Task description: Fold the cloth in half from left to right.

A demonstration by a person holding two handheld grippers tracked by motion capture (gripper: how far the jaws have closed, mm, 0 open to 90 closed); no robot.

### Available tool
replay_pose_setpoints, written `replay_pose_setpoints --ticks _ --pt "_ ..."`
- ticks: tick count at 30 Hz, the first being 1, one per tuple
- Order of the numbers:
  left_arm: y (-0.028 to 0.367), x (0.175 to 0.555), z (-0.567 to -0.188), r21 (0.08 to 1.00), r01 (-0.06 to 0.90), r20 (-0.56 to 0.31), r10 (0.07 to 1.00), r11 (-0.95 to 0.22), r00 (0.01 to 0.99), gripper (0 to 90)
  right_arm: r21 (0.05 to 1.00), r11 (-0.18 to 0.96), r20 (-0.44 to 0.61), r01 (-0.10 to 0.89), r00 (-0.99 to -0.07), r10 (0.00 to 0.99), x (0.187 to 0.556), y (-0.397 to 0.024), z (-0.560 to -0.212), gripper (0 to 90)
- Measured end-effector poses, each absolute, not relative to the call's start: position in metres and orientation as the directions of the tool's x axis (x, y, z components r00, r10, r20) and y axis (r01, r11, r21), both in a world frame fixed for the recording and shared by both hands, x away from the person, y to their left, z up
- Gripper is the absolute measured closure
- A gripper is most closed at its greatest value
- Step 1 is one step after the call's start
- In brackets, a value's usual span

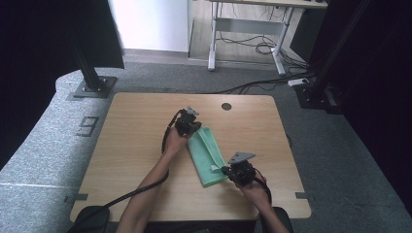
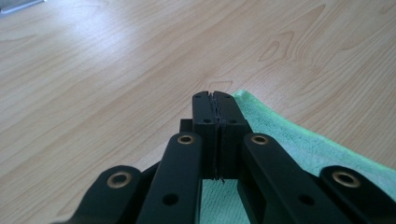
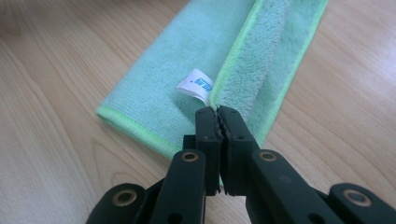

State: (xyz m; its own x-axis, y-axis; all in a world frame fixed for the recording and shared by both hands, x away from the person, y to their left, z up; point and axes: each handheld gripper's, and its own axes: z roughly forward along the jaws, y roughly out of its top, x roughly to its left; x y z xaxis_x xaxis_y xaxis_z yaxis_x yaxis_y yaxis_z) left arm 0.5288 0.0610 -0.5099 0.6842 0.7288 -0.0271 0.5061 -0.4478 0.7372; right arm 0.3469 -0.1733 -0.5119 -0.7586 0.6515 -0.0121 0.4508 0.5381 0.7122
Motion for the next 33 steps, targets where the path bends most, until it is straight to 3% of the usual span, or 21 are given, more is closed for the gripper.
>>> replay_pose_setpoints --ticks 19,27,33 --pt "0.039 0.536 -0.53 0.7 0.513 0.0 0.719 -0.496 0.695 85.7 0.68 0.562 0.023 0.471 -0.78 0.625 0.347 -0.168 -0.524 86.2" --pt "0.049 0.534 -0.521 0.732 0.504 -0.005 0.736 -0.459 0.677 48.9 0.679 0.558 0.009 0.477 -0.765 0.643 0.349 -0.172 -0.528 84.9" --pt "0.064 0.519 -0.498 0.772 0.464 -0.003 0.728 -0.434 0.686 28.6 0.698 0.541 -0.005 0.47 -0.752 0.66 0.349 -0.177 -0.523 71.5"
